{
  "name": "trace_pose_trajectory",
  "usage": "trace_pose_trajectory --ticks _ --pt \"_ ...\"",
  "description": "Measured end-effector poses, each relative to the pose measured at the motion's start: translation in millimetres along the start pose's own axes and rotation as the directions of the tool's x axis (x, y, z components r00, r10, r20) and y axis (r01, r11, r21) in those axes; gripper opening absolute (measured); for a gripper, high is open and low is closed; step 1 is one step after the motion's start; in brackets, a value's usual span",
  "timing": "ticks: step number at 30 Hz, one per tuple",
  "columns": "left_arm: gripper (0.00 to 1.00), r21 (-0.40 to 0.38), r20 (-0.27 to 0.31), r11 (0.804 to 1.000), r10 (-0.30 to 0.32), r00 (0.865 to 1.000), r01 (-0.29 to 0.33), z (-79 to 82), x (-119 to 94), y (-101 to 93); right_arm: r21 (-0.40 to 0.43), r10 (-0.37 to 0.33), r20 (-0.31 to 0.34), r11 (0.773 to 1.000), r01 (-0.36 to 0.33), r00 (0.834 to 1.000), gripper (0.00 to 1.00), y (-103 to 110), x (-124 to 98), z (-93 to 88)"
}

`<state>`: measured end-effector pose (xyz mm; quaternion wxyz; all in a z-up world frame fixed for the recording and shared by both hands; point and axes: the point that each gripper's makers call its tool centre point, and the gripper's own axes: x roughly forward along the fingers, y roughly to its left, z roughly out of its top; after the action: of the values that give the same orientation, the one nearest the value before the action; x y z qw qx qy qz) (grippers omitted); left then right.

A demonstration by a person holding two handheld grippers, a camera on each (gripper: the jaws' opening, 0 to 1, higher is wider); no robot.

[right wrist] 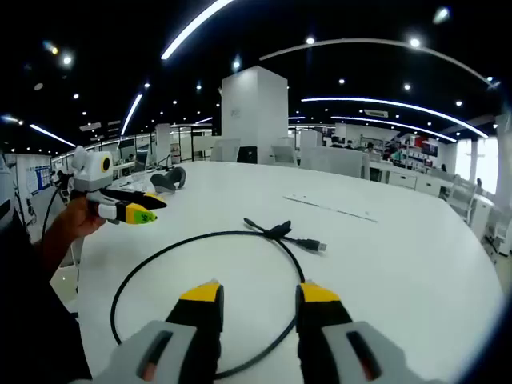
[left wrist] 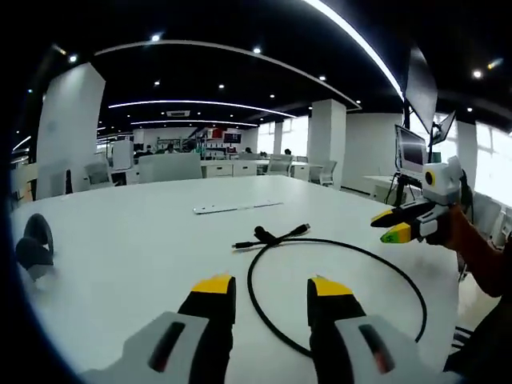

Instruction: Find the charging cable on the desk, coil it up and secure with Velcro.

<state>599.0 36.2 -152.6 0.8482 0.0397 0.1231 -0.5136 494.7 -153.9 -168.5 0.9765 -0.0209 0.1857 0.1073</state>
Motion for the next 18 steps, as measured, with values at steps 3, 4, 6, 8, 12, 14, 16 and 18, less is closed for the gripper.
trace_pose_trajectory --ticks 3,4,6,8,12,14,16,18 --pt "0.37 0.005 0.001 1.0 0.024 1.0 -0.024 -0.6 -10.3 0.2 0.018 -0.006 0.004 1.0 0.006 1.0 0.37 1.0 -8.2 -4.5" --pt "0.37 0.006 0.002 1.0 0.029 1.0 -0.029 -0.8 -13.1 0.6 0.019 -0.009 0.0 1.0 0.009 1.0 0.37 1.8 -10.8 -7.0" --pt "0.37 0.005 0.003 0.999 0.04 0.999 -0.04 -2.7 -18.0 1.9 0.027 -0.018 -0.005 0.999 0.018 1.0 0.37 3.0 -15.6 -11.5" --pt "0.37 0.007 0.001 0.998 0.055 0.999 -0.055 -5.6 -22.7 3.5 0.035 -0.028 -0.007 0.999 0.028 1.0 0.37 4.0 -20.2 -15.8" --pt "0.37 -0.018 0.002 0.997 0.08 0.997 -0.08 -10.0 -30.5 7.7 0.062 -0.045 -0.009 0.997 0.045 0.999 0.37 5.9 -27.3 -24.9" --pt "0.37 -0.025 0.005 0.996 0.086 0.996 -0.086 -9.8 -33.3 8.4 0.06 -0.051 -0.01 0.997 0.052 0.999 0.37 7.0 -30.0 -26.6" --pt "0.37 -0.026 0.011 0.995 0.093 0.996 -0.093 -9.0 -34.9 8.7 0.052 -0.067 -0.014 0.996 0.068 0.998 0.37 4.6 -32.1 -27.1" --pt "0.38 -0.027 0.012 0.995 0.097 0.995 -0.097 -8.8 -35.7 8.9 0.051 -0.07 -0.013 0.996 0.071 0.997 0.37 3.8 -33.0 -27.1"
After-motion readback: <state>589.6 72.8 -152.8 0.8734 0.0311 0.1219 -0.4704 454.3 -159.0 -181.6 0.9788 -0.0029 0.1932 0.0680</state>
